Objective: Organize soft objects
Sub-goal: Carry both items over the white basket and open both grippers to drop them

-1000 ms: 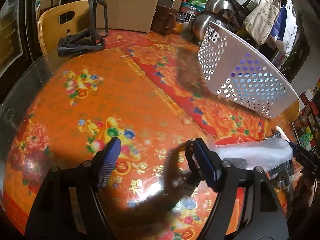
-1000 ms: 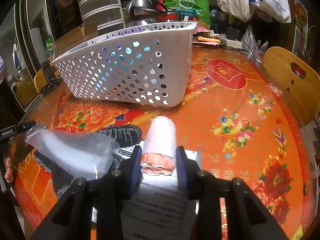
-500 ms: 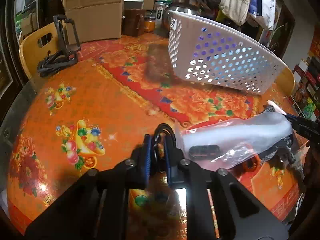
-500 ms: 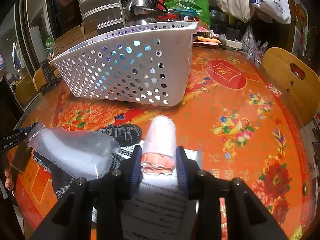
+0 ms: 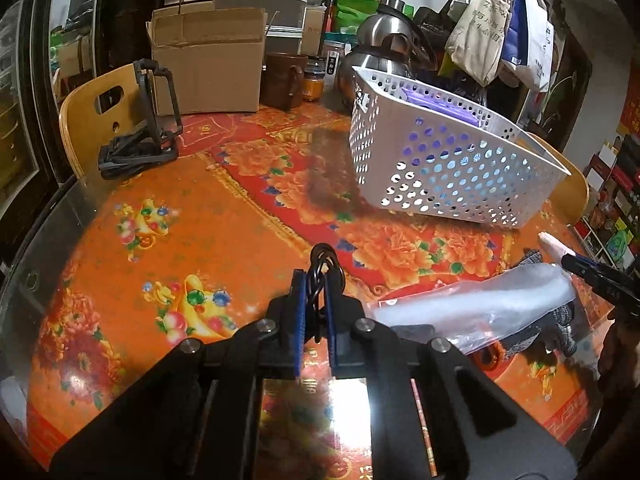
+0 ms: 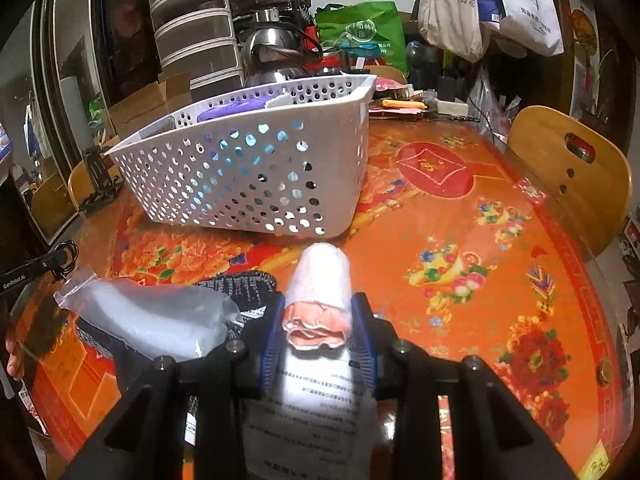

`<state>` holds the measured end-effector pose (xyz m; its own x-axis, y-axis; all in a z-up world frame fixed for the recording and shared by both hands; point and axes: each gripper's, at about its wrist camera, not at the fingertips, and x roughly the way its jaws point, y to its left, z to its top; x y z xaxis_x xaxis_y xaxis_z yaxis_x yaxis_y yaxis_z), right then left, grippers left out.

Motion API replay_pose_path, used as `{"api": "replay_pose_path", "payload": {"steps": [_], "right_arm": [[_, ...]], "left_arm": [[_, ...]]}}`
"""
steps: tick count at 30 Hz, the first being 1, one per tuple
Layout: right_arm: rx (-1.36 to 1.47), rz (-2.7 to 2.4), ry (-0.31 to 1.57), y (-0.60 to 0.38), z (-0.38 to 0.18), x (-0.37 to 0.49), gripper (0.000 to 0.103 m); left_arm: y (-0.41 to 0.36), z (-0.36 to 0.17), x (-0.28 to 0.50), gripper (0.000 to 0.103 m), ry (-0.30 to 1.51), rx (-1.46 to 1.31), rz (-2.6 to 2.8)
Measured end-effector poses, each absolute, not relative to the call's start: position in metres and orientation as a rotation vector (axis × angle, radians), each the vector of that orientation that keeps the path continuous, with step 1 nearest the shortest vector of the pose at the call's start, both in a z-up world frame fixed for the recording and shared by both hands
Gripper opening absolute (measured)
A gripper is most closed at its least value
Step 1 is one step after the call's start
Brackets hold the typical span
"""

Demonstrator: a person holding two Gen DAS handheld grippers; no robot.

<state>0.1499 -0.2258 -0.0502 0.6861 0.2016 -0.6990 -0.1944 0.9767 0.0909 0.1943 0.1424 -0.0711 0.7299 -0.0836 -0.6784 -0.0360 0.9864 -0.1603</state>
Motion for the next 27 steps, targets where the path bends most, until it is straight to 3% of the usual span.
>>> {"api": "replay_pose_path", "payload": {"steps": [15,27], "right_arm": [[0.012,0.228,0.642,-0.235,-0.002,0.121,0.032],[-0.070,0.256,0.579,-0.205,0.090,0.175,0.032]], "left_arm": [[0.127,-0.033,0.186,0.008,0.678,-0.146,-0.047],[0.088,0.073,0.234,0.008,0.584,-0.130,-0.127]]}}
